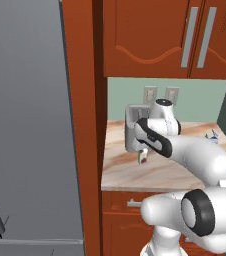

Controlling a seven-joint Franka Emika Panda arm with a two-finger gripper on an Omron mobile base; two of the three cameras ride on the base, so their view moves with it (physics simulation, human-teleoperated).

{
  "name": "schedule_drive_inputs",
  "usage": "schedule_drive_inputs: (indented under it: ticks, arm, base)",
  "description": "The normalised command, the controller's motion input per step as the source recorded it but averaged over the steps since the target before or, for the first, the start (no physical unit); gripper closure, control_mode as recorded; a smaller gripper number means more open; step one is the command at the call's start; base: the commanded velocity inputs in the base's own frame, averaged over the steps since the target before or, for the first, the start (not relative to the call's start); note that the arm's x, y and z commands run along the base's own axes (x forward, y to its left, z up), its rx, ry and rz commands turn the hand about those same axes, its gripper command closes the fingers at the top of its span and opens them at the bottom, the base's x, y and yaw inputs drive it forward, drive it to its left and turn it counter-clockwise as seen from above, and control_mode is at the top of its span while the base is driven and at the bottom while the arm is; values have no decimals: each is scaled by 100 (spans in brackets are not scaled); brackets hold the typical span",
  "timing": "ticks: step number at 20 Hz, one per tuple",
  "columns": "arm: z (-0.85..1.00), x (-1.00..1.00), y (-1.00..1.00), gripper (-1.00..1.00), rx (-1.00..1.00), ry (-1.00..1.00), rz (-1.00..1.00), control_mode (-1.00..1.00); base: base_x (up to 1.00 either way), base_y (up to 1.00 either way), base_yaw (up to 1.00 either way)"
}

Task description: Move the drinks to the dining counter.

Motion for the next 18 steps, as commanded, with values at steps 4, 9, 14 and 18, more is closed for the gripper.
schedule_drive_inputs:
  ticks: [4, 9, 14, 18]
  arm:
    - [-27, 30, 0, -100, -1, 0, 0, -100]
    - [-26, 27, 0, -100, 0, 0, 0, -100]
    - [-24, 23, 0, -100, 0, 0, 0, -100]
    - [-23, 26, 0, -100, 0, 0, 0, -100]
  base:
    - [0, 0, 0]
    - [0, 0, 0]
    - [0, 0, 0]
    - [0, 0, 0]
